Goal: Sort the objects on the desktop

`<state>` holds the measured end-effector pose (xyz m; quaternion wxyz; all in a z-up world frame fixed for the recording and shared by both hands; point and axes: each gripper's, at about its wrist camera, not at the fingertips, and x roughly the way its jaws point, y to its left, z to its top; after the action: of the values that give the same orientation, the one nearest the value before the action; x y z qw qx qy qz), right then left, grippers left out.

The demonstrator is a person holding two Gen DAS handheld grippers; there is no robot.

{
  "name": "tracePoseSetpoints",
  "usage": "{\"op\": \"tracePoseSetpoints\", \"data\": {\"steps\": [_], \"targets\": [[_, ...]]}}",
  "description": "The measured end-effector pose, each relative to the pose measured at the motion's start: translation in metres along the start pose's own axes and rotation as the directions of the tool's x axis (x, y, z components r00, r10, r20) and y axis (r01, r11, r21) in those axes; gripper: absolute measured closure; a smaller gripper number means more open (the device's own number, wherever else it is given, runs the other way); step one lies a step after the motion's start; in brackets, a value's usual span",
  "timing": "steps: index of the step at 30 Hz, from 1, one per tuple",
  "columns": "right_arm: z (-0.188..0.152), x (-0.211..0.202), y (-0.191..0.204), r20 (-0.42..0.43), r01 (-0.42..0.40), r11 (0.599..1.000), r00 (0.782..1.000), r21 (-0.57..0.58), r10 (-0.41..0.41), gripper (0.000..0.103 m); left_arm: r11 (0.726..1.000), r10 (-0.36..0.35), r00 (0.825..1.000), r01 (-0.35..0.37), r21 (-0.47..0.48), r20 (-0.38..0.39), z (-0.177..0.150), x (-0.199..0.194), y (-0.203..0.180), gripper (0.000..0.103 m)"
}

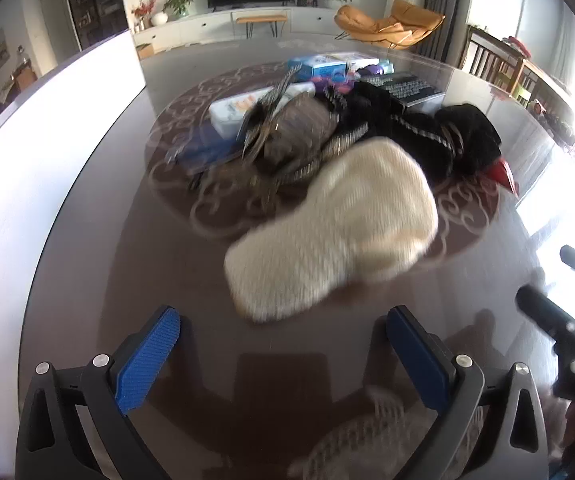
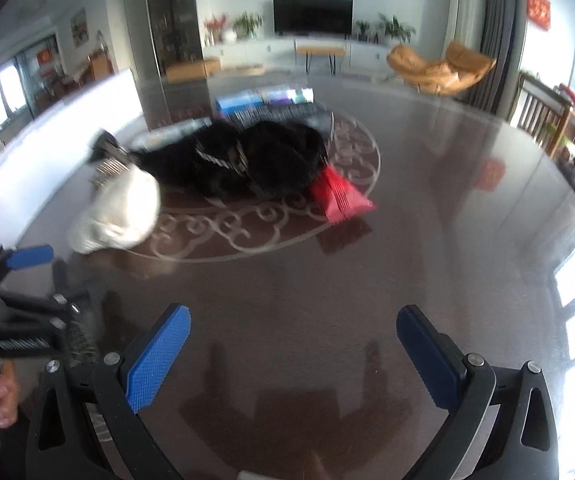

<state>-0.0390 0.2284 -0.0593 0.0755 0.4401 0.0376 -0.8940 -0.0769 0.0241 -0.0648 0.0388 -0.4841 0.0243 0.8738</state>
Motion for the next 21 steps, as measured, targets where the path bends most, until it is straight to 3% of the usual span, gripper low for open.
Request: {"op": "tracePoseSetpoints", "data": {"steps": [5, 21], "targets": [[0.010, 0.027, -0.002, -0.050, 0.017, 1.000, 0.999, -0.006, -0.018, 0.000, 0.999, -0.024, 0.999, 0.023, 0.035, 0.024, 0.019, 0.011, -0.003, 0.000], [0.035, 0.052, -0.006, -0.035, 0.029, 0.999, 0.999, 0.019, -0.029, 0.000, 0.998, -0.037, 0.997, 0.034, 0.045, 0.062, 0.045, 0.030, -0.007, 0.000]]}}
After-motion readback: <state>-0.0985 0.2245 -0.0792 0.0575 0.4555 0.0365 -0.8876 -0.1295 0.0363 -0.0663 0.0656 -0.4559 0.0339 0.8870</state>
